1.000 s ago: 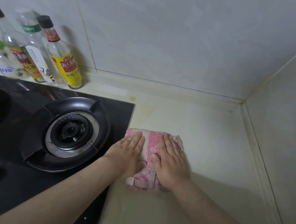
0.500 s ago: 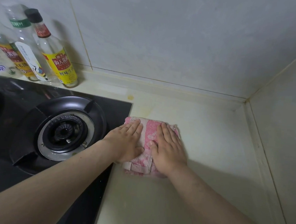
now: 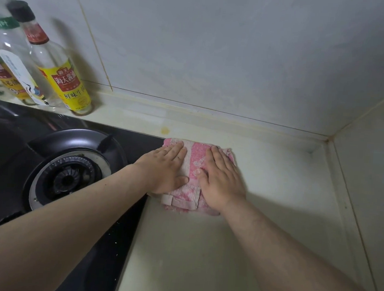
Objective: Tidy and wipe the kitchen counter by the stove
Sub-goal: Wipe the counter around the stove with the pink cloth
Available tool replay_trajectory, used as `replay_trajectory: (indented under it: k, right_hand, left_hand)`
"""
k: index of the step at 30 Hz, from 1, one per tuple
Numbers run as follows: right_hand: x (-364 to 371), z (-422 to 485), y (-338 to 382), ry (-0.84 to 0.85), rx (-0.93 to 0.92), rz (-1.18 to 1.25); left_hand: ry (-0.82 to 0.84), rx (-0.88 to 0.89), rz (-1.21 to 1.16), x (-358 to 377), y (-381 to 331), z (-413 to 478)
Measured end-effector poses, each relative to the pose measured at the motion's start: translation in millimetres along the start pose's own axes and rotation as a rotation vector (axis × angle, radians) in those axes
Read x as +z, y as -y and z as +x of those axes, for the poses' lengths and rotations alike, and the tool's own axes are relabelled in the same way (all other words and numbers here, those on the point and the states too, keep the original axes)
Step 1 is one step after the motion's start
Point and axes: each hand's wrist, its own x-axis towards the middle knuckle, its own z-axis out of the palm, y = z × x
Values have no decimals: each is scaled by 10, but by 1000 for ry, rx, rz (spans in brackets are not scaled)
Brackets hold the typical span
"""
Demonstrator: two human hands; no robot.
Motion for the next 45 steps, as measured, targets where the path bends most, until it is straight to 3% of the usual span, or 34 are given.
replay_trajectory:
  k: [22,26,30,33,38,42,45]
  right_hand:
    - [-55,614,-132,-33,19,-23]
    - [-46,609,-133,-29,10,-38]
    - [-24,610,-151,-43,-9,-59]
    - [-31,608,-162,-28,-20,-49]
    - [-149,481,-70,8,-180,-185]
    - [-161,609,43,44,-297,-145]
    - [-137,671,59,22,-312,-125]
  left_hand:
    - [-70,-56,-65,-218,208,571]
    - [-109,-124,-222,-291,77,488]
    - [-286,-2,-376,-364,-212,11]
    - [-491,-91,-547,-194,-267,-536]
    - [-550,-408,-497,184,-141,-1151]
    - [-545,-271,-407,375,-329,-1175]
    - [-508,-205,-498,411,-510,-1044]
